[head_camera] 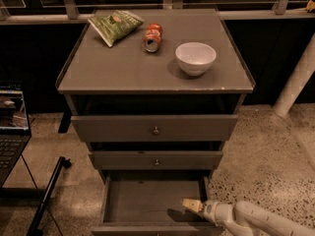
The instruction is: Open bottom drawer
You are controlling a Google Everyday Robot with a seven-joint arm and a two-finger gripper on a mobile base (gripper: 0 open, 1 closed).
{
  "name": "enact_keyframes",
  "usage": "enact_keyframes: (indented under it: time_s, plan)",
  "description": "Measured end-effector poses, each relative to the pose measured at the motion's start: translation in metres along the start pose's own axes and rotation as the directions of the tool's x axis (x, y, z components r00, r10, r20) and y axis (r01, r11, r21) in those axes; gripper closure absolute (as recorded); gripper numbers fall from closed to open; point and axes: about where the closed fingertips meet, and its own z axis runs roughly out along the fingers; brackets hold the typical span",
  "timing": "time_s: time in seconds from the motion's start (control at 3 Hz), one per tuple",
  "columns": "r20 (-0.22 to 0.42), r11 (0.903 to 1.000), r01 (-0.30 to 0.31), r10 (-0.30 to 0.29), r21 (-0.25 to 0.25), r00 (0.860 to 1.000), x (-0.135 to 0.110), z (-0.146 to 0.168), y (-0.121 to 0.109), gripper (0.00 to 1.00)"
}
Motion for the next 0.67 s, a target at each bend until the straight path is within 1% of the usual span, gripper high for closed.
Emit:
enact_keyframes:
  time_s: [0.33, 0.67]
  plan:
    - [0.0, 1.0, 0.0, 0.0, 0.0, 1.0, 0.0, 0.0, 0.0, 0.0]
    - [0.0, 1.0, 0.0, 0.0, 0.0, 1.0, 0.0, 0.0001, 0.0001, 0.0]
